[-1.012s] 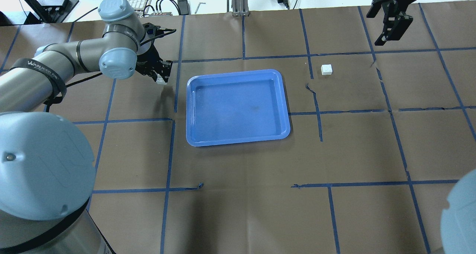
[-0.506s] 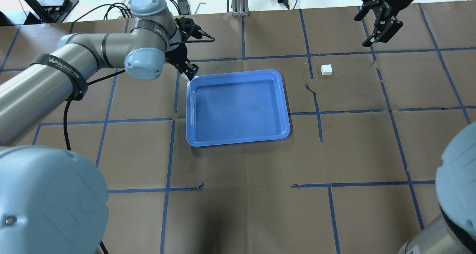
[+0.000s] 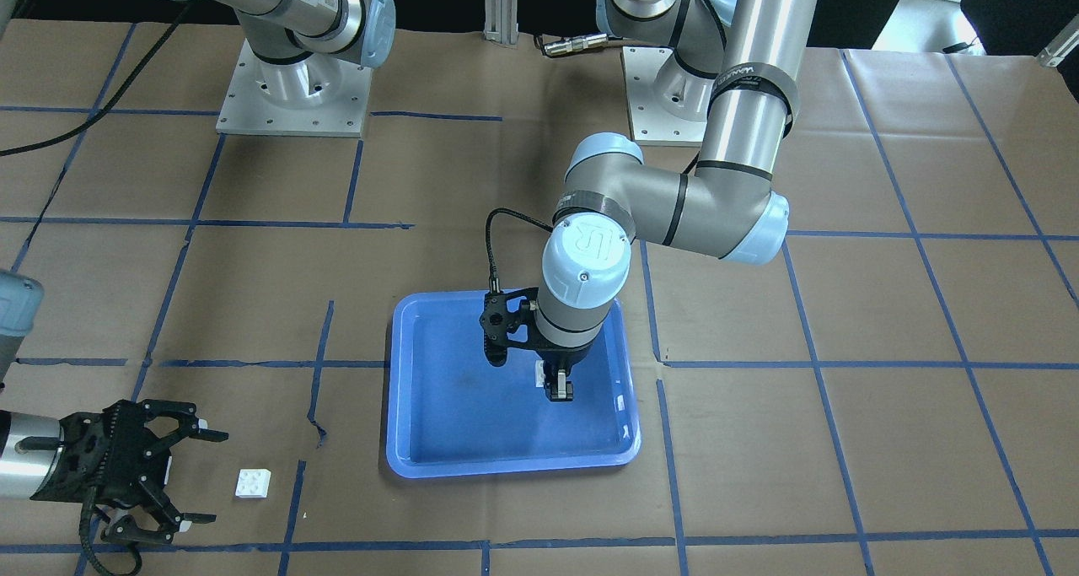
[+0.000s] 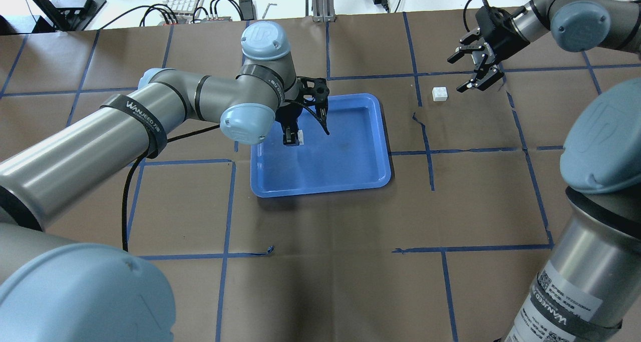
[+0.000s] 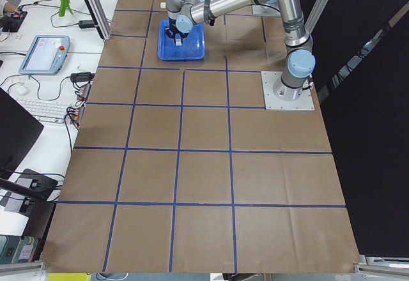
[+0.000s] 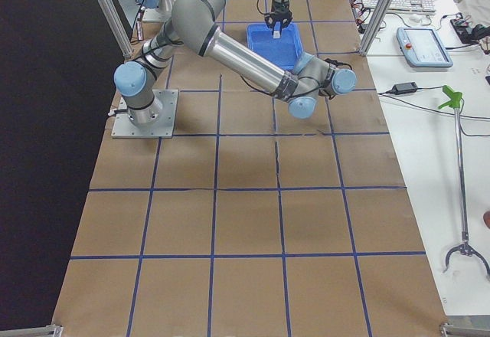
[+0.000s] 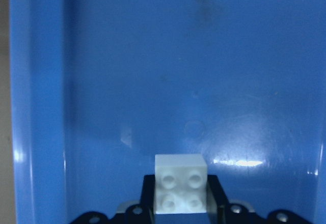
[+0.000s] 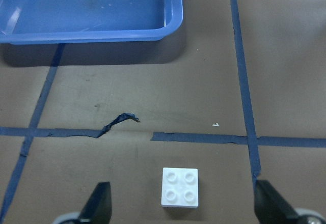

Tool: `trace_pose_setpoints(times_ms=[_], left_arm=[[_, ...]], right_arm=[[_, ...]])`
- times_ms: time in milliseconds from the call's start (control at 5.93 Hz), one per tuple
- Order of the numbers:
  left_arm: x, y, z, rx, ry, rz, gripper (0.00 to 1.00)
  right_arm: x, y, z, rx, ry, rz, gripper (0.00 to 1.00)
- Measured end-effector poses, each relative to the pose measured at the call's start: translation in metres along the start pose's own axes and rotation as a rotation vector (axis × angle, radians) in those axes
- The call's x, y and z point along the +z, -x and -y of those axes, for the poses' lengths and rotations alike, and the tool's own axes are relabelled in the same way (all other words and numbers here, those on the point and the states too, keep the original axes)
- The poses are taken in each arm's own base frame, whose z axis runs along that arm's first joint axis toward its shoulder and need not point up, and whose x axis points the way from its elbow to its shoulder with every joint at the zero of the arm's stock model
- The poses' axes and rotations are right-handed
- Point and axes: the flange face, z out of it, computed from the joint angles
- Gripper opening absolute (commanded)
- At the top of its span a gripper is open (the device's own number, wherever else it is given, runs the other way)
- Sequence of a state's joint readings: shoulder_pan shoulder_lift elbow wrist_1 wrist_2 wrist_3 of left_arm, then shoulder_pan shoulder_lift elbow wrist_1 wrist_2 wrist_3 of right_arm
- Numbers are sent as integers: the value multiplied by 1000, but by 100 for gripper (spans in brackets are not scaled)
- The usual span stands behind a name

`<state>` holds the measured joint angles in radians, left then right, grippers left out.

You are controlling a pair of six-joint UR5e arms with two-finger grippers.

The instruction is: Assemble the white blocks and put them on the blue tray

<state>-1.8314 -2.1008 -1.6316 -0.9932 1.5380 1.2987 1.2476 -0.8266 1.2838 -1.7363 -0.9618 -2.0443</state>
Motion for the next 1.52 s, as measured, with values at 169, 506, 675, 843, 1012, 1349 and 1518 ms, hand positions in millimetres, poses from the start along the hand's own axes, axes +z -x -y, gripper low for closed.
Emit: trace_pose_setpoints(times_ms=[169,506,675,843,1012,1349,1518], left_arm=[[6,-3,6,18,2,-7,9],[23,-4,11,26,4,-16,98],[28,-5,15,21,5,-18,99],[24,-7,19,6,4,-14,99],[7,-7,20,-9,6,-14,99],[-76,-7,-7,-115,19,-36,99],[-127,-9,-41,-233,21,-43,99]], right_arm=[[17,-1,-14,7,-11,9,100],[37,8,-26,30,-25,35,73],[38,9,-26,30,-25,34,53],[37,8,-26,23,-20,27,40],[35,7,-25,12,-12,15,32],[30,4,-23,0,-3,0,30],[22,3,-17,-2,1,-11,30]])
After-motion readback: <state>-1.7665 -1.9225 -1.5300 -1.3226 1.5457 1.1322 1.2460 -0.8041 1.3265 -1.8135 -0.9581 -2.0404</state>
